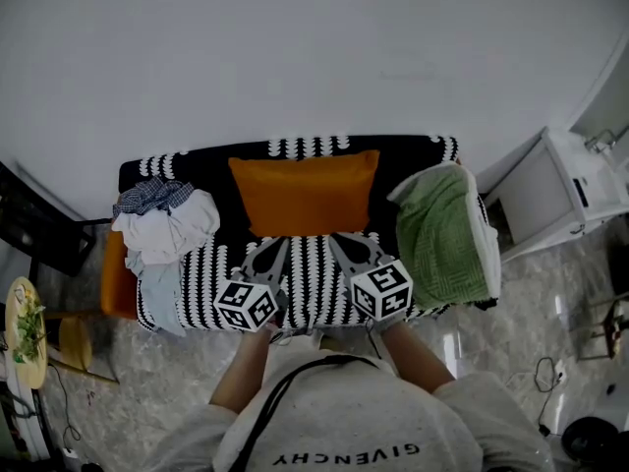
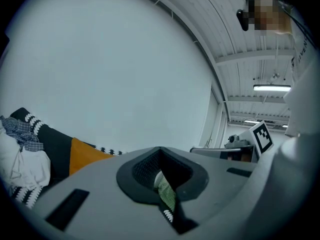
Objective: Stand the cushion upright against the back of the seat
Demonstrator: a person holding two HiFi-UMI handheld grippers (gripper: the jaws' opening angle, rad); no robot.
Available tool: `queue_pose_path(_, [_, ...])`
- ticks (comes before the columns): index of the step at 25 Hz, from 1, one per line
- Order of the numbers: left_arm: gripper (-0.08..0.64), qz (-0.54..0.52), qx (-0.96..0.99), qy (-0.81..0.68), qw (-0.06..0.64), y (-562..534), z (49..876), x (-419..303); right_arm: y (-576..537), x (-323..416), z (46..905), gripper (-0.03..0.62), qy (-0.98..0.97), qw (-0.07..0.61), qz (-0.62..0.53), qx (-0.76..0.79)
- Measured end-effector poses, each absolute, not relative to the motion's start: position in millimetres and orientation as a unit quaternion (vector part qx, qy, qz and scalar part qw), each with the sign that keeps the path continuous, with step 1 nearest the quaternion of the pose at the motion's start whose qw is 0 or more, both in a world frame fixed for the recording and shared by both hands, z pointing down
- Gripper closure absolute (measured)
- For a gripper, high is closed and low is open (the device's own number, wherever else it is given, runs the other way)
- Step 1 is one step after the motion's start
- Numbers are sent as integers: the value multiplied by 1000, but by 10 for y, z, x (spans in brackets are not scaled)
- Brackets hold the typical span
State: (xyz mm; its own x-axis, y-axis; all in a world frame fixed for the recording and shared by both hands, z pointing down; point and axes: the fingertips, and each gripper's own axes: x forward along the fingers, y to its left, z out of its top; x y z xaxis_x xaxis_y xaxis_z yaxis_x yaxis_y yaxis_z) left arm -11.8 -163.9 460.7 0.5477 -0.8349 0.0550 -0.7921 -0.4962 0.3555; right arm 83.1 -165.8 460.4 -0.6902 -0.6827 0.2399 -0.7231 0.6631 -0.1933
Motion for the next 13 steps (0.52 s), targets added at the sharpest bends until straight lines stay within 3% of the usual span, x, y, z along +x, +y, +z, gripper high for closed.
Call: queue_pose_path(13, [535, -65, 856, -477, 187, -1649, 4731, -176, -1682, 830, 4698, 575, -906, 73, 149, 390])
